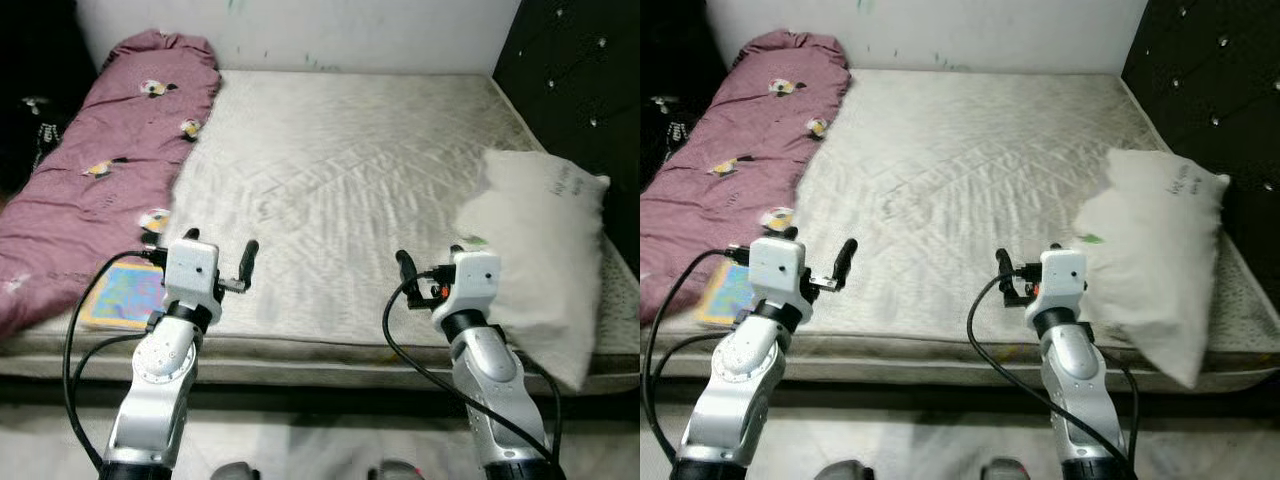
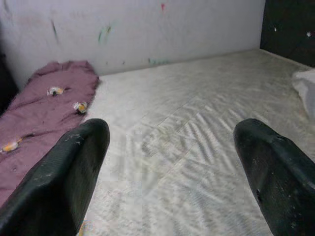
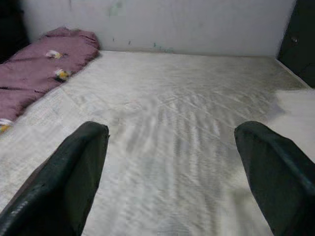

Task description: Clean up the room

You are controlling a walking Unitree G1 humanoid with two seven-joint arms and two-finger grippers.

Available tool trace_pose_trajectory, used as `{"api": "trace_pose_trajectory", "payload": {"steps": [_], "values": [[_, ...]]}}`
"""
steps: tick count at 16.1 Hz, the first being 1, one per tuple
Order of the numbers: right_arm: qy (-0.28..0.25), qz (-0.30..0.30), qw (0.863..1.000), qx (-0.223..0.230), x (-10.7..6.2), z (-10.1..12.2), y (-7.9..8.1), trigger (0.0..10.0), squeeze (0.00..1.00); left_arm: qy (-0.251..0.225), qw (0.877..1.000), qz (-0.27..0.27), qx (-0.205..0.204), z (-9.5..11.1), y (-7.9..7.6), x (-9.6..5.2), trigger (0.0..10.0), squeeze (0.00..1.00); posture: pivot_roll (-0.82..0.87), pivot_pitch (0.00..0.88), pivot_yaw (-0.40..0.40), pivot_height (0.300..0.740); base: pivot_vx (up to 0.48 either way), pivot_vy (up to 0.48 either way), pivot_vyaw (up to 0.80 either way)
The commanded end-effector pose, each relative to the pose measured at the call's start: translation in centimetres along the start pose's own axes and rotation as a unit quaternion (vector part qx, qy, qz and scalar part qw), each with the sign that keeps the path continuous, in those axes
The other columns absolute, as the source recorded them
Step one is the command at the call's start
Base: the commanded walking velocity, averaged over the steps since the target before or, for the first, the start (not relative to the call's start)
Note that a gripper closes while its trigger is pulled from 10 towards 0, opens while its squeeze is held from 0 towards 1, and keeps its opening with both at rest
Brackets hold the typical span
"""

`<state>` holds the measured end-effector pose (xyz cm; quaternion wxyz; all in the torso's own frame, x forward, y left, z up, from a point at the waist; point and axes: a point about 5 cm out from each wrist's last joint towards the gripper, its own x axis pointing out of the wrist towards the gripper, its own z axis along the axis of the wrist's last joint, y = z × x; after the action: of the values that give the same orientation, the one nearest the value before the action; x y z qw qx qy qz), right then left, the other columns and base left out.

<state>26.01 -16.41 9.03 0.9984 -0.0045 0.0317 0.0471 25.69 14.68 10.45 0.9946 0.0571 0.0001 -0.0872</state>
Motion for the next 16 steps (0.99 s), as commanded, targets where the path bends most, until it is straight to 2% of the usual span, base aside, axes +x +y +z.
{"api": "trace_pose_trajectory", "payload": {"steps": [1, 6, 16], "values": [[-0.009, -0.003, 1.000, -0.003, 0.11, 0.46, -0.21, 10.0, 0.00, -0.010, 1.000, -0.005, -0.001, 0.49, -0.25, 0.15, 10.0, 0.00, -0.04, 0.000, 0.015, 0.740, 0.000, 0.000, 0.00], [-0.010, -0.003, 1.000, -0.006, 0.23, 0.55, -0.27, 10.0, 0.00, -0.033, 0.999, -0.027, -0.015, 1.08, -0.54, 0.10, 10.0, 0.00, -0.05, 0.000, 0.014, 0.740, 0.000, 0.000, 0.00], [-0.011, -0.006, 1.000, -0.006, 0.25, 0.58, -0.34, 10.0, 0.00, -0.037, 0.998, -0.042, -0.024, 1.08, -0.79, 0.03, 10.0, 0.00, -0.05, 0.000, 0.013, 0.740, 0.290, 0.000, 0.00]]}}
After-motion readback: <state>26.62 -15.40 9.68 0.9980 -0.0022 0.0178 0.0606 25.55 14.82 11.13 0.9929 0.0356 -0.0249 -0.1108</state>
